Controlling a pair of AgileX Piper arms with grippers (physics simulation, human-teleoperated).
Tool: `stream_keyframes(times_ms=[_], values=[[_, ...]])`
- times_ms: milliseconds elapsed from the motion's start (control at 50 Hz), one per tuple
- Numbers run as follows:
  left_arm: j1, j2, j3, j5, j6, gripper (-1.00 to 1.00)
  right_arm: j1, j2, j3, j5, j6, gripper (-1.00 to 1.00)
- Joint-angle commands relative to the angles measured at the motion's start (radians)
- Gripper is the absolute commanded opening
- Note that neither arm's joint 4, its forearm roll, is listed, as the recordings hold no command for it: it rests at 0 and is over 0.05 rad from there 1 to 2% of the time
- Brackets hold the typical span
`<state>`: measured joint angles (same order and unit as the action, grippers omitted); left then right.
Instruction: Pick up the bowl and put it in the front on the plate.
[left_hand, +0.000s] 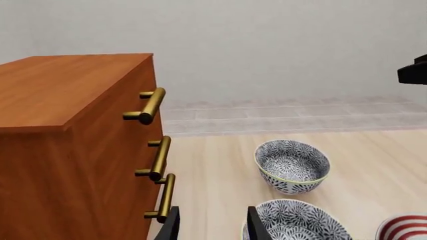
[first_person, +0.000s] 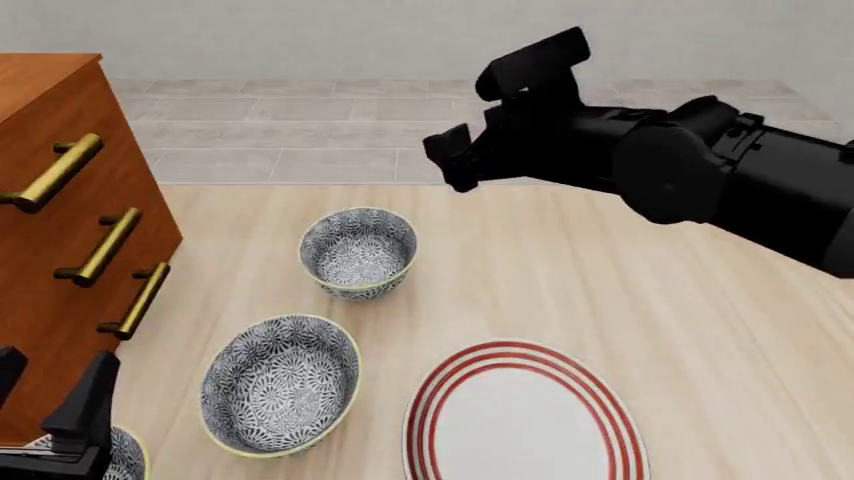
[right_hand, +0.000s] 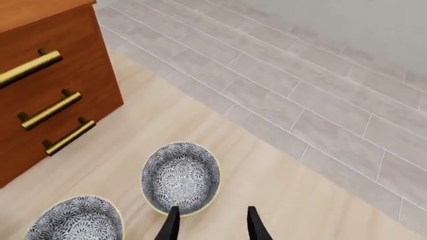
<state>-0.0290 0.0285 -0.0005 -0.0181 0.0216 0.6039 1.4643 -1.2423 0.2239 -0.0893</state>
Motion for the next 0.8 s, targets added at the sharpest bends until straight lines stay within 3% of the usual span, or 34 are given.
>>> stream_keyframes(times_ms=[20,140,160,200,380,600,800], values=[[-0.008,-0.003,0.000,0.006,0.012,1.00,0.005,0.065,-0.025,-0.003,-0.005,1.00],[-0.008,0.008,0.000,-0.001,0.009,1.00,-0.002,0.101,-0.056,0.002,0.027,1.00],[-0.008,0.010,0.000,-0.002,0.009,1.00,-0.001,0.112,-0.074,0.013,0.062,1.00],[-0.009,0.010,0.000,-0.003,0.010,1.00,0.001,0.117,-0.081,0.017,0.074,1.00],[-0.009,0.009,0.000,-0.003,0.009,1.00,-0.034,0.190,-0.130,0.019,0.052,1.00],[-0.010,-0.001,0.000,0.007,0.008,1.00,-0.048,0.255,-0.182,0.029,0.086,1.00],[-0.011,-0.001,0.000,0.007,0.008,1.00,-0.065,0.308,-0.201,0.022,0.069,1.00]])
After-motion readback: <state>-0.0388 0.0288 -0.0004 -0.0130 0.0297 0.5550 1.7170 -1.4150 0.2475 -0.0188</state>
